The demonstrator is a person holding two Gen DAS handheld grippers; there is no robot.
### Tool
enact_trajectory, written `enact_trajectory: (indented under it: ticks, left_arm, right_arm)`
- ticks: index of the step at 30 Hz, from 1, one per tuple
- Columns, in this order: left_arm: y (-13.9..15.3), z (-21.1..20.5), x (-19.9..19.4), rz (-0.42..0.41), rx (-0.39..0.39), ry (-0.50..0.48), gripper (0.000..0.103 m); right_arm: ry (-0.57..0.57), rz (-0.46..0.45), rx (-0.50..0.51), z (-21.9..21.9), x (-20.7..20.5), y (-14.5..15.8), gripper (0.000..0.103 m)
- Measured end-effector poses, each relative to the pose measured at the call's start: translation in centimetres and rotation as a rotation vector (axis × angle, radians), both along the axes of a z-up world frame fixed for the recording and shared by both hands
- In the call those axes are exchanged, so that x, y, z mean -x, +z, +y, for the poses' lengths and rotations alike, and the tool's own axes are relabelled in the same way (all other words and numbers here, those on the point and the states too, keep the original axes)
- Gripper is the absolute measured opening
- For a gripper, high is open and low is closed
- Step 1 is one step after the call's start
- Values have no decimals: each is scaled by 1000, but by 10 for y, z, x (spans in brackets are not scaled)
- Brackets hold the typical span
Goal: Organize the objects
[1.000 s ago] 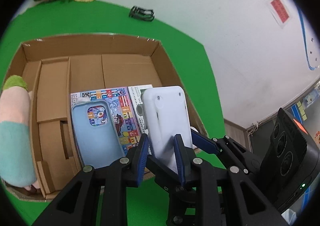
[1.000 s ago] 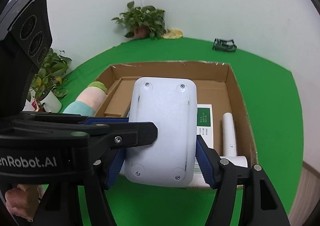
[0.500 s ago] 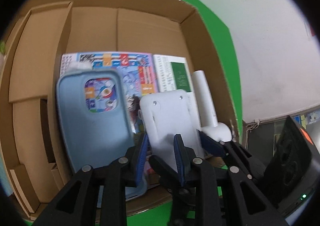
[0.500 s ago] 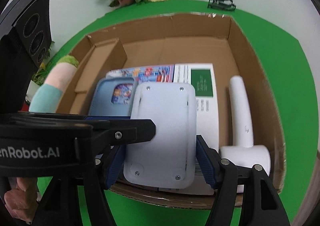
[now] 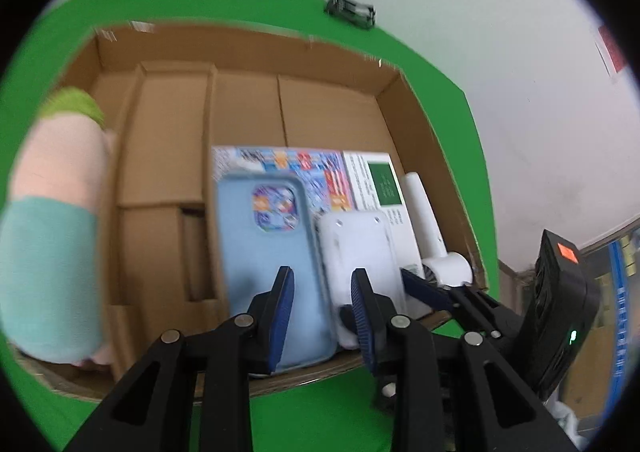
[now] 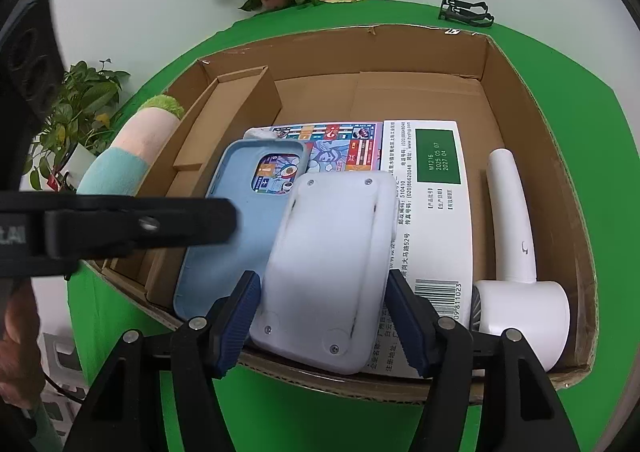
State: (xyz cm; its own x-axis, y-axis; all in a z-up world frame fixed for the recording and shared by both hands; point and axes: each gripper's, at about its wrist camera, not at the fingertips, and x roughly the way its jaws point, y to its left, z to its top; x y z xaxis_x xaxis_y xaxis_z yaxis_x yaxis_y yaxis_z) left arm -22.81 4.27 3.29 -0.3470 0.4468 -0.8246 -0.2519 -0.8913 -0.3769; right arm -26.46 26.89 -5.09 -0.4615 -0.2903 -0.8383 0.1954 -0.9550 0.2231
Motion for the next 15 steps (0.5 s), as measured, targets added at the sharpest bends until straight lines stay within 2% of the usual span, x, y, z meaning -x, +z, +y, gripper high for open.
enact_trajectory:
  ticks: [1, 3, 4, 5, 6, 7, 9, 10, 11, 15]
  left_arm:
    - [8, -4, -6, 51, 29, 19, 28]
    - [29, -14, -26, 193, 120, 89, 31]
    - [39, -20, -35, 254, 152, 114, 43]
    - [49, -25, -48, 339, 197, 148, 53]
    - [57, -28, -62, 426, 244, 189, 79]
    - [63, -31, -75, 514, 280, 227, 92]
    - [65, -34, -101, 689, 329, 274, 92]
    - [57, -32, -109, 727, 360, 274, 92]
    - [51, -33, -110, 720, 375, 275, 92]
    - [1, -41, -105, 619, 346, 325, 92]
  right_arm:
    - [-16, 13, 0, 3, -3, 2, 67]
    - [-37, 75, -8, 7, -12, 9, 88]
    - [-46, 138, -14, 9, -21, 15, 103]
    - [-53, 196, -17, 11, -30, 20, 103]
    - [-46, 257, -20, 11, -40, 25, 103]
    - [-28, 301, -34, 10, -50, 27, 103]
    - [-8, 376, -92, 5, -65, 27, 103]
    - [-6, 422, -126, 1, -73, 26, 103]
    - [-4, 458, -147, -2, -78, 25, 103]
    - [-42, 538, -153, -3, -90, 20, 103]
